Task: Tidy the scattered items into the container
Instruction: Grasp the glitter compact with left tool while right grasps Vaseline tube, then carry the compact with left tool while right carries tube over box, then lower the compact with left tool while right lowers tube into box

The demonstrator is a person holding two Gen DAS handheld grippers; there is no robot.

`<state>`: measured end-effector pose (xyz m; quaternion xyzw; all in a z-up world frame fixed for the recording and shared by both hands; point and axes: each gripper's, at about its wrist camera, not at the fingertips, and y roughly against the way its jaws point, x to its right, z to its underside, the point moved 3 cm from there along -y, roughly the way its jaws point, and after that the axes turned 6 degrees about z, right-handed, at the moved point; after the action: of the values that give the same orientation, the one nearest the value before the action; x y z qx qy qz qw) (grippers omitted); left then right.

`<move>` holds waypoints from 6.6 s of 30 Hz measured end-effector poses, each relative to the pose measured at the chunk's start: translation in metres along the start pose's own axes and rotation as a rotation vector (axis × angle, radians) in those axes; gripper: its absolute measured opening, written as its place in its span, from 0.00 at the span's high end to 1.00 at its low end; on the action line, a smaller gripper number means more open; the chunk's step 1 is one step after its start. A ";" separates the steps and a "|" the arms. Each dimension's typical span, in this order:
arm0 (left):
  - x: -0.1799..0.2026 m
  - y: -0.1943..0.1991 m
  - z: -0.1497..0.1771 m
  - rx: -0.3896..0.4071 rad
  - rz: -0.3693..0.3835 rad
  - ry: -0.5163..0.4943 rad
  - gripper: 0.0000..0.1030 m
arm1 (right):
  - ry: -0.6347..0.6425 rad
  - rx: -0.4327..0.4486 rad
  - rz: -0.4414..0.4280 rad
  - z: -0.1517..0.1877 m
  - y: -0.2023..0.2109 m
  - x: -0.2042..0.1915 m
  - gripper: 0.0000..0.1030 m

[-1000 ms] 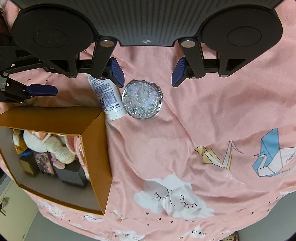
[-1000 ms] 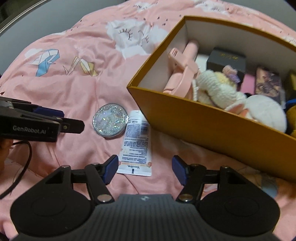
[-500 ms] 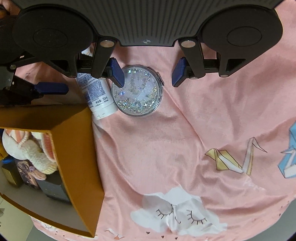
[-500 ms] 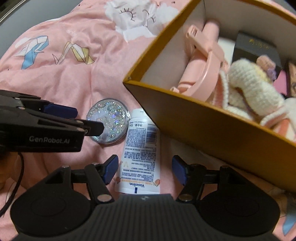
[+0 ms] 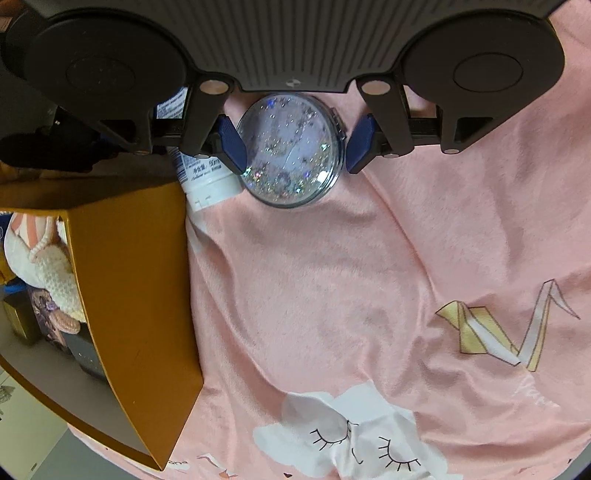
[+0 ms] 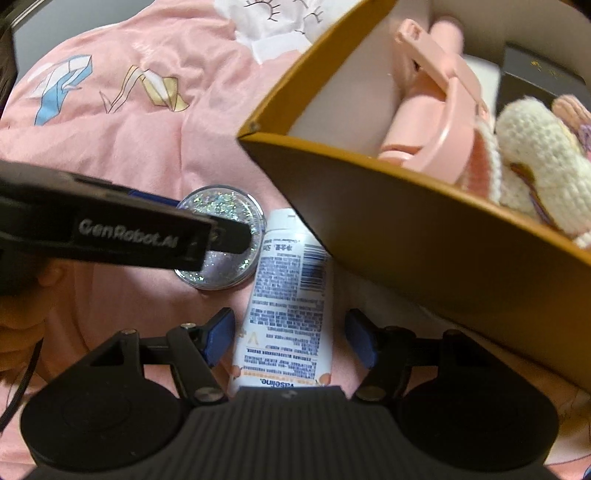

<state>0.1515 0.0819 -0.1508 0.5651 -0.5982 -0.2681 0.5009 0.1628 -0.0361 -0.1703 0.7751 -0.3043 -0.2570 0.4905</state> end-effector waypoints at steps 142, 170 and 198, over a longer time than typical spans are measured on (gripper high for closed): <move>0.173 -0.004 -0.129 0.179 0.450 -0.197 0.85 | -0.349 0.307 0.354 -0.066 0.115 0.206 0.50; 0.191 -0.025 -0.142 0.162 0.316 -0.170 0.81 | -0.377 0.388 0.373 -0.048 0.136 0.205 0.50; 0.177 0.095 -0.047 0.528 0.046 -0.282 0.25 | -0.288 0.745 0.613 0.022 0.200 0.101 0.24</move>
<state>0.1797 -0.0528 0.0028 0.6192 -0.7237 -0.1676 0.2545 0.1724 -0.1893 -0.0055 0.7291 -0.6537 -0.0794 0.1863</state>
